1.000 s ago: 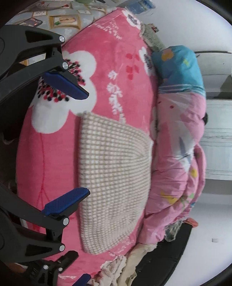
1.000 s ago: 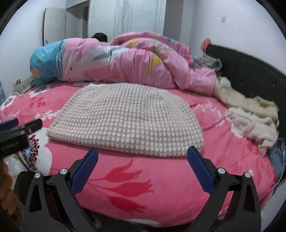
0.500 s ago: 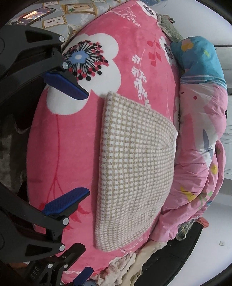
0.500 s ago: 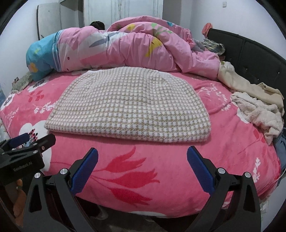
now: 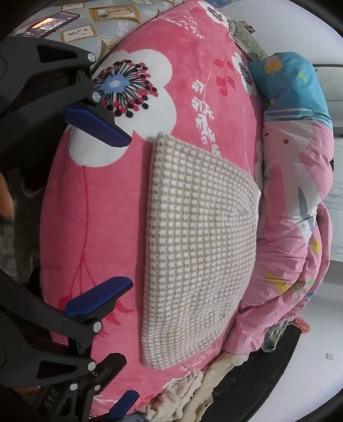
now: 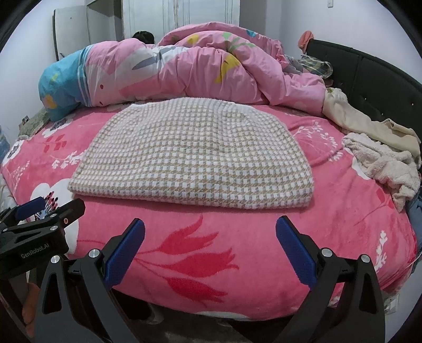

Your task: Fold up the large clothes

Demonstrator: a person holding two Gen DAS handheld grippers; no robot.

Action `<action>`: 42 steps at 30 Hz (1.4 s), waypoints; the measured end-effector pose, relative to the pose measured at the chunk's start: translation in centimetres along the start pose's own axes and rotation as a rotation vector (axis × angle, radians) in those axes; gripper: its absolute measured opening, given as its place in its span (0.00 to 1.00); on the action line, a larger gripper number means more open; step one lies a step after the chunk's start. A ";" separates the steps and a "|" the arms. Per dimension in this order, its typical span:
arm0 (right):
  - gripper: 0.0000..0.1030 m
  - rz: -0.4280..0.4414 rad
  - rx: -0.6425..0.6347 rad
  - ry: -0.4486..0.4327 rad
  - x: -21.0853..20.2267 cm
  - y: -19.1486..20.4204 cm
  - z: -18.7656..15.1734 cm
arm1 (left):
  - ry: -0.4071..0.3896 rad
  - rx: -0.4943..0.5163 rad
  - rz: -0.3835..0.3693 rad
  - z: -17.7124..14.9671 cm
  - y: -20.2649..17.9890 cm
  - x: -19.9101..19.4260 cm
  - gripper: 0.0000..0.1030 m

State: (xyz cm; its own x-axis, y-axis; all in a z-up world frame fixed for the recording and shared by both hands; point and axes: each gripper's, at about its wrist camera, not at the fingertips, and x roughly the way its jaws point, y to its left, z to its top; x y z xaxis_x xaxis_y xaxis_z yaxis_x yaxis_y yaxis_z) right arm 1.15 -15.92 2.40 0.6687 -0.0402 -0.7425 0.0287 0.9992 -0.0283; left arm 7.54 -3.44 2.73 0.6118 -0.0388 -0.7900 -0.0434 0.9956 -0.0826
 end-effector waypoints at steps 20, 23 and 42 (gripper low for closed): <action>0.94 -0.011 0.011 -0.008 -0.4 -0.4 0.1 | 0.007 0.013 -0.003 -0.1 -0.4 0.2 0.92; 0.94 -0.010 0.010 -0.008 -0.5 -0.5 0.1 | 0.005 0.017 -0.003 -0.1 -0.4 0.1 0.92; 0.94 -0.015 0.006 -0.010 -0.6 -0.4 0.3 | 0.002 0.015 -0.003 -0.1 -0.3 0.1 0.92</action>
State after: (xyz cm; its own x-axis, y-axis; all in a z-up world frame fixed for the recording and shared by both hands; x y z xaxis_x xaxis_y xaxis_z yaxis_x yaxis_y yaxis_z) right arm 0.97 -16.34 3.03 0.6752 -0.0556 -0.7355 0.0435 0.9984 -0.0356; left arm 7.53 -3.79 2.57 0.6101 -0.0421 -0.7912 -0.0293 0.9967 -0.0757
